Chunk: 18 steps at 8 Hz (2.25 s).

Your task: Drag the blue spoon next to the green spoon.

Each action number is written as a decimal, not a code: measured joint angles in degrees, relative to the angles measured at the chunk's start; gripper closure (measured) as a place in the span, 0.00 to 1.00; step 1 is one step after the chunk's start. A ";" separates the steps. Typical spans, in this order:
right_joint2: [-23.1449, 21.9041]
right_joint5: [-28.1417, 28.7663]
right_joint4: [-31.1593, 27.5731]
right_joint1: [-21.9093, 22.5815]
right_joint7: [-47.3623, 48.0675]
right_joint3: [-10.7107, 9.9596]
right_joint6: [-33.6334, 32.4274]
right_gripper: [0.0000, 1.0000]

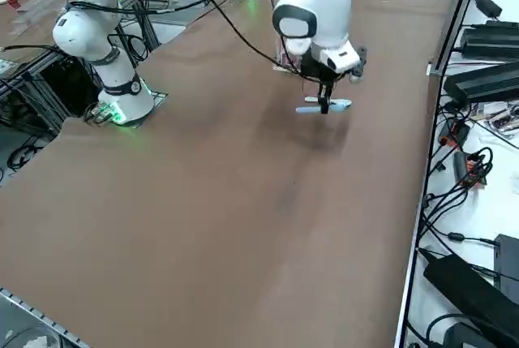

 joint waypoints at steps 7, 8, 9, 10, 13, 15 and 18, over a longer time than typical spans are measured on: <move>3.14 0.05 1.06 0.15 0.00 1.12 2.03 0.93; 3.24 0.31 1.08 0.15 0.00 1.20 2.16 0.93; 3.51 1.20 1.10 0.15 0.01 1.24 2.23 0.93; 3.88 2.15 1.10 0.15 0.01 1.29 2.56 0.93; 4.58 2.65 1.15 0.15 0.01 1.35 3.71 0.90; 4.58 2.65 1.25 0.07 0.01 1.35 4.06 0.64; 2.54 2.64 3.13 -0.62 -0.15 0.77 3.95 0.03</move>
